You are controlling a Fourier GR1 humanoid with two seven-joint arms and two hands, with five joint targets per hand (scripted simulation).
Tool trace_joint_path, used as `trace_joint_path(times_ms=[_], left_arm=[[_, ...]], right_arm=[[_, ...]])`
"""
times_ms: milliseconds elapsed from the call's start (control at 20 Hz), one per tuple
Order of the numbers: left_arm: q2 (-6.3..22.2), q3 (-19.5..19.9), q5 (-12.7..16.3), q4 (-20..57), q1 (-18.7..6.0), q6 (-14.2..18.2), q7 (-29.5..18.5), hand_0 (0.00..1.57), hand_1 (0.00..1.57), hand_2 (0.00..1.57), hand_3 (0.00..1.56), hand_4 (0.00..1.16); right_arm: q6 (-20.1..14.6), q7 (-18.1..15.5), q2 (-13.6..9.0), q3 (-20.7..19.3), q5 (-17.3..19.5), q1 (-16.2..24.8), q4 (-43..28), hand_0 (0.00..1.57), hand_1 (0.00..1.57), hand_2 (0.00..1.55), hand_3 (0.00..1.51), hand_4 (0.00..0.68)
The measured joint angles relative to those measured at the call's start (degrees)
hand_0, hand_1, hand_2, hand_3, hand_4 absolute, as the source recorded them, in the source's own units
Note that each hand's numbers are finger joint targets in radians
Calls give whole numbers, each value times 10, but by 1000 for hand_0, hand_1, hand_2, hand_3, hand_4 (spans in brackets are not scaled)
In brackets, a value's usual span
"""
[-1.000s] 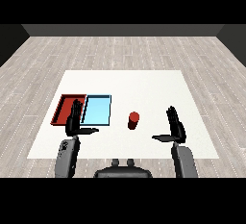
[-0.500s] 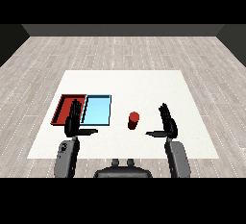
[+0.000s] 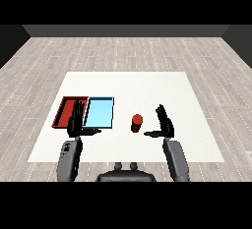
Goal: Pick the red can and put it in the red box
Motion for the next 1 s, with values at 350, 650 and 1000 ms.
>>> trace_joint_path(times_ms=[350,650,1000], left_arm=[[-1,-4,6,-16,18,-3,4,0,0,0,0,0],[4,3,14,-6,6,-7,2,0,0,0,0,0],[3,1,12,0,15,-9,-12,0,0,0,0,0]], right_arm=[[-23,-26,5,36,-23,-31,72,0,0,0,0,0],[-40,-67,6,62,-52,-59,143,0,0,0,0,0],[-52,-90,5,84,-75,-83,203,0,0,0,0,0]])
